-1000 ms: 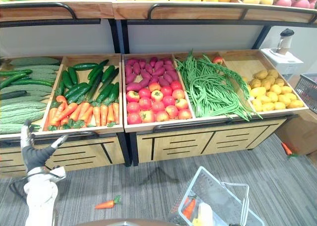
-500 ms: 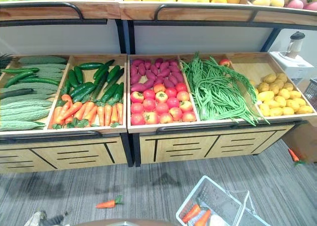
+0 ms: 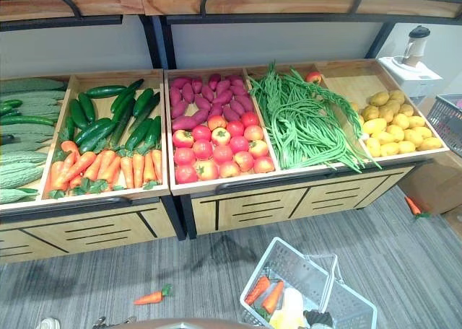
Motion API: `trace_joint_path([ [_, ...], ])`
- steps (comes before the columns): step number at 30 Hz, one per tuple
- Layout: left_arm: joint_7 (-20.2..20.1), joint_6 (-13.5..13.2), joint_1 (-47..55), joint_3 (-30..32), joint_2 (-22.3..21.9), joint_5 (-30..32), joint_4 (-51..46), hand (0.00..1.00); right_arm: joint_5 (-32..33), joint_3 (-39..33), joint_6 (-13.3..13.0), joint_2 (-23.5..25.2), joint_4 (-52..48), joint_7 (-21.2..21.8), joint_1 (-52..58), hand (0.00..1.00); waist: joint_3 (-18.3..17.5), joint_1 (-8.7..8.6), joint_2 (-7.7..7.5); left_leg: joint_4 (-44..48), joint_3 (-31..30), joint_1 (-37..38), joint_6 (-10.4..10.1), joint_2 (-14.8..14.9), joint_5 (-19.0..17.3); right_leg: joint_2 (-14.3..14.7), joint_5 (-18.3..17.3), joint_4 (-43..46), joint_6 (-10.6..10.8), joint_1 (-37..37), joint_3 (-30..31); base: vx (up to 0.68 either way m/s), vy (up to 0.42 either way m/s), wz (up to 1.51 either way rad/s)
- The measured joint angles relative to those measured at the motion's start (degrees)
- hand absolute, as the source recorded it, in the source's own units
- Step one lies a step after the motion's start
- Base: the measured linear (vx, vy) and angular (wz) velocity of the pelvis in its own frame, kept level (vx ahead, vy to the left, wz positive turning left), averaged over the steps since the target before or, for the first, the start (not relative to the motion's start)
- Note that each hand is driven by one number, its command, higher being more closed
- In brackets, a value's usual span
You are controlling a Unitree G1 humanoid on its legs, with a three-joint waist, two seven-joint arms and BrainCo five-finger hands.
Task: Pick vegetable in the basket
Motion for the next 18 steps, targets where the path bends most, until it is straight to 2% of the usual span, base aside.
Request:
trace_joint_path([
  [4, -1.7, -0.9, -0.08, -4.72, 0.91, 0.64, -0.03, 0.0, 0.11, -0.07, -0.23, 0.0, 0.01, 0.25, -0.02, 1.0, 0.99, -0.06, -0.01, -0.16, -0.43, 1.21, -0.06, -0.04, -0.08, -0.3, -1.05, 1.9, -0.22, 0.54, -0.2, -0.02, -0.01, 0.05],
  [7, -2.57, -1.09, -0.13, -7.83, 2.45, 0.62, -0.02, 0.0, 1.41, -0.82, -0.5, 0.09, 0.01, 0.25, 0.09, 1.0, 2.27, -1.28, -0.87, -0.3, -0.78, 2.77, -0.36, -0.6, -0.74, -1.65, -3.92, 7.45, -0.55, -0.32, -0.07, -0.05, 0.022, 0.03],
  [10, -2.55, -1.09, -0.16, -8.68, 2.9, -0.04, 0.04, 0.0, 2.95, -2.6, -0.82, 1.34, -0.64, 0.31, 0.26, 1.0, 2.65, -1.52, -1.37, -0.33, 2.63, 3.14, -0.06, -1.16, -1.35, -2.12, -3.67, 9.04, -0.89, -3.1, 3.92, -0.04, 0.058, -0.49],
  [11, -2.52, -1.08, -0.18, -8.64, 3.03, -0.07, 0.1, 0.0, 2.95, -2.93, -0.88, 1.68, -0.75, 0.32, 0.26, 1.0, 2.91, -1.51, -1.57, -0.35, 4.23, 3.25, 0.12, -1.19, -1.73, -1.98, -3.28, 8.86, -1.62, -3.92, 5.44, -0.06, 0.106, -1.1],
  [12, -2.45, -1.06, -0.47, -8.49, 3.1, -0.07, 0.2, 0.0, 4.09, -3.0, -0.84, 2.13, -0.97, 0.32, 0.22, 1.0, 4.04, -1.44, -1.87, -0.3, 7.43, 4.36, 0.19, -1.14, -2.26, -1.3, -2.01, 8.35, -3.49, -4.64, 7.74, -0.05, 0.087, -1.0],
  [13, -2.46, -1.06, -0.67, -8.45, 3.26, -0.06, 0.44, 0.0, 4.32, -3.0, -0.8, 2.35, -1.25, 0.35, 0.32, 1.0, 4.38, -1.59, -2.0, 0.01, 8.84, 4.85, 0.52, -1.07, -2.49, -0.99, -0.99, 7.92, -4.5, -4.73, 7.95, -0.08, 0.116, -1.29],
  [14, -2.47, -1.04, -1.04, -8.23, 3.12, 0.1, 0.98, 0.0, 5.06, -2.77, -0.83, 2.55, -1.77, 0.43, 0.47, 1.0, 4.56, -1.58, -1.8, 0.08, 11.99, 5.11, 1.09, -0.43, -2.96, 0.36, 3.05, 7.39, -7.16, -6.08, 7.18, -0.07, 0.085, -1.36],
  [15, -2.48, -1.01, -1.37, -7.89, 2.88, 0.29, 1.29, 0.0, 5.17, -2.11, -0.95, 2.83, -2.32, 0.58, 0.28, 1.0, 4.69, -1.44, -1.34, 0.69, 13.94, 4.81, 2.04, 0.31, -3.9, 2.22, 8.43, 4.43, -10.95, -7.19, 6.22, -0.1, 0.089, -1.68],
  [16, -2.49, -1.12, -1.0, -7.67, 2.41, 0.51, 1.46, 0.0, 5.16, -1.7, -0.99, 2.47, -2.49, 0.88, -0.05, 1.0, 4.69, -0.55, 0.55, 0.61, 15.63, 4.12, 3.51, 1.92, -3.8, 3.52, 10.51, 2.26, -12.2, -7.15, 4.73, -0.14, 0.02, -1.92],
  [17, -2.68, -0.9, -1.69, -7.36, 2.48, 1.22, 1.6, 0.0, 4.96, -2.0, -1.06, 2.83, -3.09, 1.11, -0.49, 1.0, 5.64, -0.15, 0.1, 1.5, 20.94, 4.31, 3.7, 3.25, -4.12, 2.6, 3.62, 13.54, -12.47, -9.41, -3.45, -0.14, 0.01, -1.77],
  [18, -2.75, -0.85, -1.88, -7.56, 2.95, 1.25, 1.03, 0.0, 4.93, -2.31, -1.01, 2.64, -2.97, 1.25, -0.37, 1.0, 6.18, -0.28, -0.45, 2.01, 23.25, 4.94, 3.77, 3.48, -4.34, 0.54, -1.93, 23.79, -11.79, -9.97, -8.72, -0.11, -0.002, -1.61],
])
